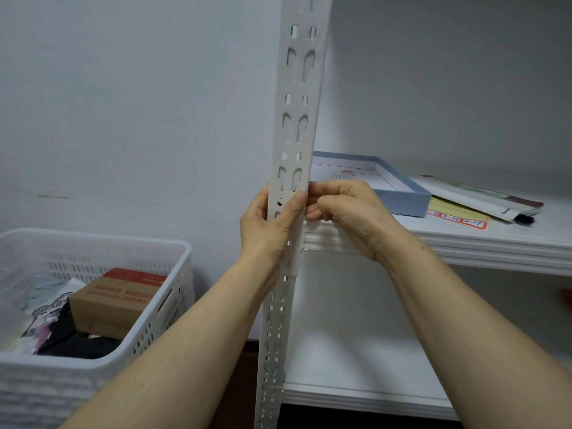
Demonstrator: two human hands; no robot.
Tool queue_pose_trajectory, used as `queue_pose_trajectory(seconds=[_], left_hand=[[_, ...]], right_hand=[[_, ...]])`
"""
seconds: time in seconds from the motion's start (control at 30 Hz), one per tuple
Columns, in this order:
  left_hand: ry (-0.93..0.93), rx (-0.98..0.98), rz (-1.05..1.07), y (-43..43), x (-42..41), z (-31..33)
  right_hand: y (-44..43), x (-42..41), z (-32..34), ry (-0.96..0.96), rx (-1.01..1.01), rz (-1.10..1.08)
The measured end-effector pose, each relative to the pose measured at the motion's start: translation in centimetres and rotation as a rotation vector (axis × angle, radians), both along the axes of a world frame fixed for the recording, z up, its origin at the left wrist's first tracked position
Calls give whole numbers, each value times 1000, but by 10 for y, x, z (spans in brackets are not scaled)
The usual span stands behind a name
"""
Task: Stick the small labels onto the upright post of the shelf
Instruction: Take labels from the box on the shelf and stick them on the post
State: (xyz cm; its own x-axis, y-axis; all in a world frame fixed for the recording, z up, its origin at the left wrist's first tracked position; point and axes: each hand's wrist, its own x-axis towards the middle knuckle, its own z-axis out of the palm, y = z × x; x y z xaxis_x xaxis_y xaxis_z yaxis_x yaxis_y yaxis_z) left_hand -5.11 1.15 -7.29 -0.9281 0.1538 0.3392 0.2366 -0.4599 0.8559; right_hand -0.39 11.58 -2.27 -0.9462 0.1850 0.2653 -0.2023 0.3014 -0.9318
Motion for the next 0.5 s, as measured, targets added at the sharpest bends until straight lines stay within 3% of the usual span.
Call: queue_pose_trajectory(seconds=[0.5], left_hand=[[31, 36, -185, -13, -2, -2]], right_hand=[[-1, 1, 0, -1, -18, 18]])
